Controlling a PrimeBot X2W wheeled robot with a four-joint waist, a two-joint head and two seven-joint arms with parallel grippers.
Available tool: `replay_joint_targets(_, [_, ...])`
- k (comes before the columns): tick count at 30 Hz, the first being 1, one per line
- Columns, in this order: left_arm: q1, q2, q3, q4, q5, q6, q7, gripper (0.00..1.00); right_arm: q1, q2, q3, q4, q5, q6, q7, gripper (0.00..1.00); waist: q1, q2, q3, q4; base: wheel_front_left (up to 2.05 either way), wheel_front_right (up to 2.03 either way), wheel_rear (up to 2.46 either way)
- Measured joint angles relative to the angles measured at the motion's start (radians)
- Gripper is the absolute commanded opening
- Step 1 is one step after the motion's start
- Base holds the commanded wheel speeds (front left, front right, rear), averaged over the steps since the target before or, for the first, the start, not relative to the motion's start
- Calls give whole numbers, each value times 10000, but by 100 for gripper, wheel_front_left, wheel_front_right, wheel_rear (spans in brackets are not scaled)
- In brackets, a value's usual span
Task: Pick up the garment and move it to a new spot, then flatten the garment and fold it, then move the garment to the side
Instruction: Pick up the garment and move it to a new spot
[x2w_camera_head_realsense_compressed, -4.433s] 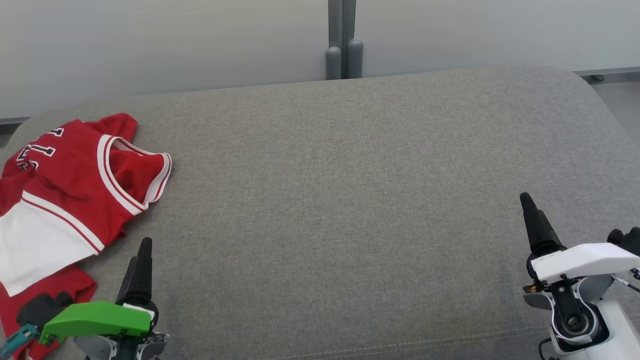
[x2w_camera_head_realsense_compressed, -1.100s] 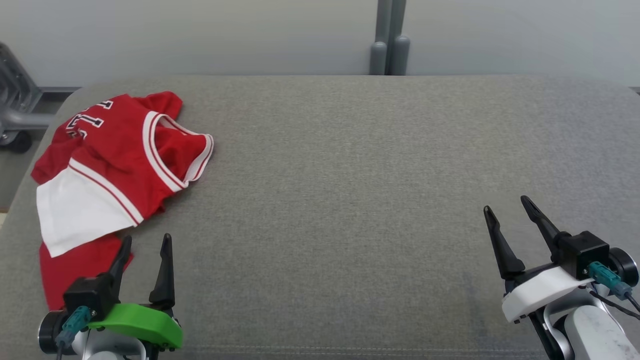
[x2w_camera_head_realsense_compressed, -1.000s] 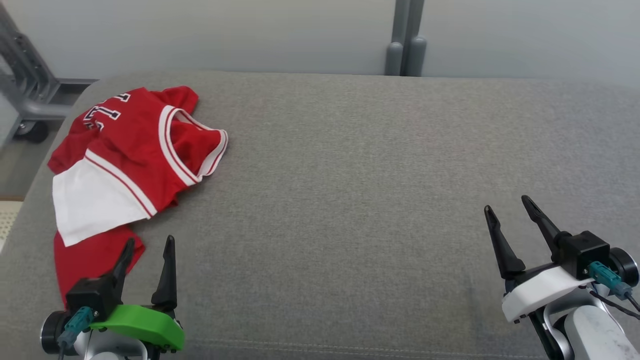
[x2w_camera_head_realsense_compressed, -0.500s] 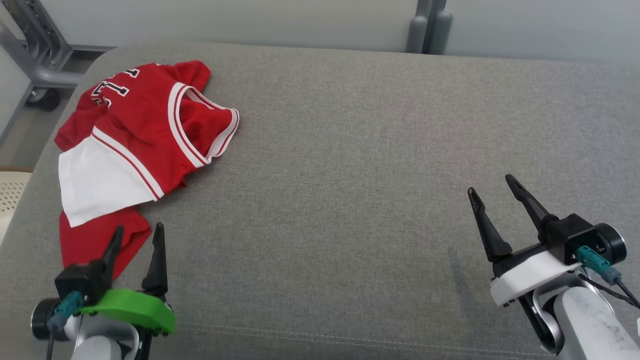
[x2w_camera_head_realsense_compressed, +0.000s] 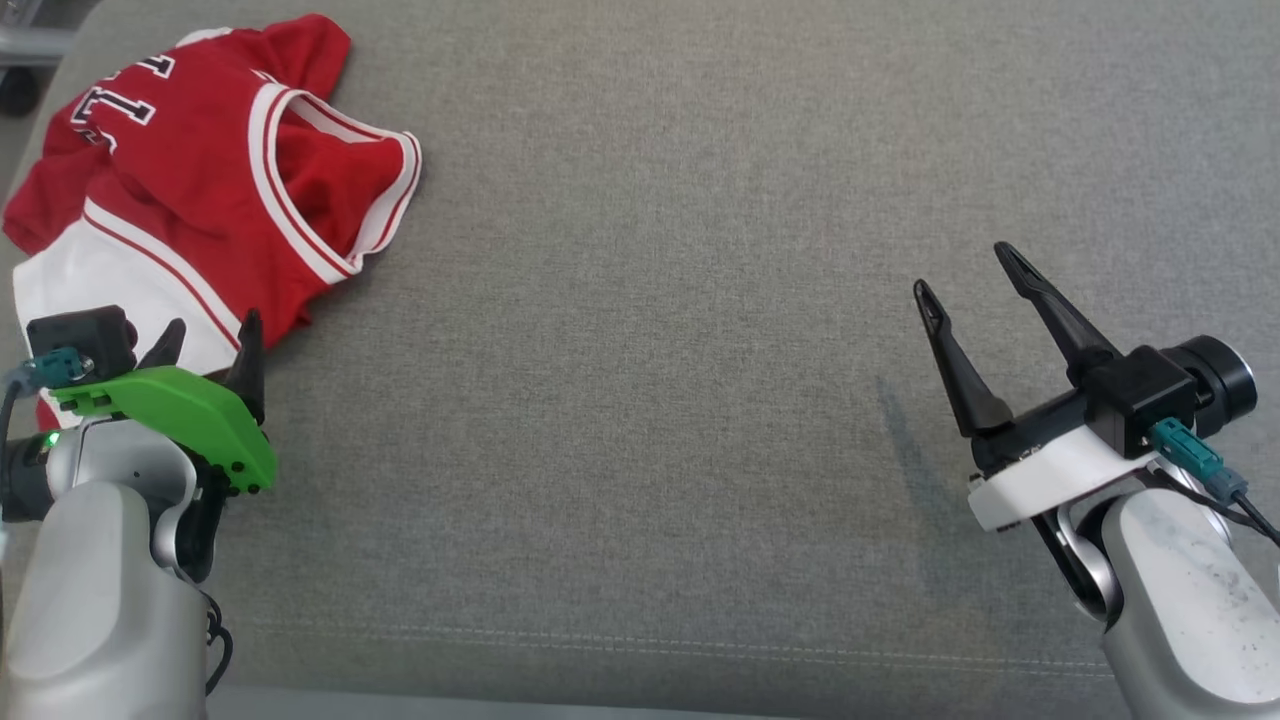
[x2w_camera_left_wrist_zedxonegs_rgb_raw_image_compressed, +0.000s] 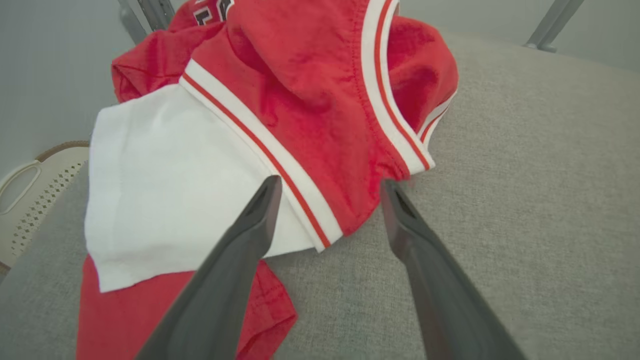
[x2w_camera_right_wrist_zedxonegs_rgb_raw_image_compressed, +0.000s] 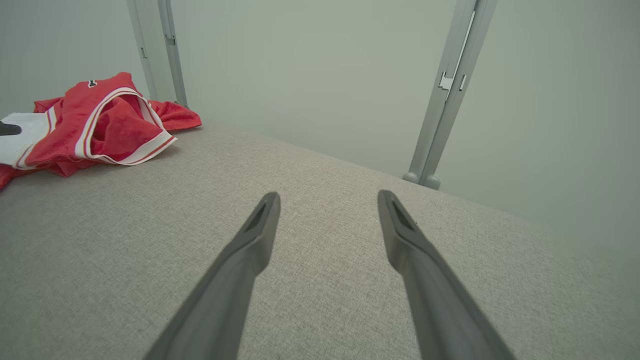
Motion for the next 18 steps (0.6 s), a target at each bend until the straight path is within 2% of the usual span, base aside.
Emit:
replay_joint_targets(4, [-462,209,134,610,-90,42,917,100,-395,-17,127,-71,-65,2,0,100,0,0,546,-107,0,0,0])
replay_joint_targets(10, [-1396,650,219,1078,-71,82,1108,100,-1035,-13,207,-58,-82,33,0,100,0,0,1270,-371,0,0,0])
replay_joint_targets(16, [-1576,579,29,1755,29,84,1350,100,-1090,2,188,75,-77,35,0,100,0,0,1596,-767,0,0,0])
replay_joint_targets(17, [-1639,617,33,1839,29,84,1371,80,-1099,15,190,90,-75,35,0,100,0,0,1626,-817,0,0,0])
replay_joint_targets(18, [-1727,663,2,1925,40,84,1384,47,-1118,38,178,96,-69,44,0,100,0,0,1654,-865,0,0,0])
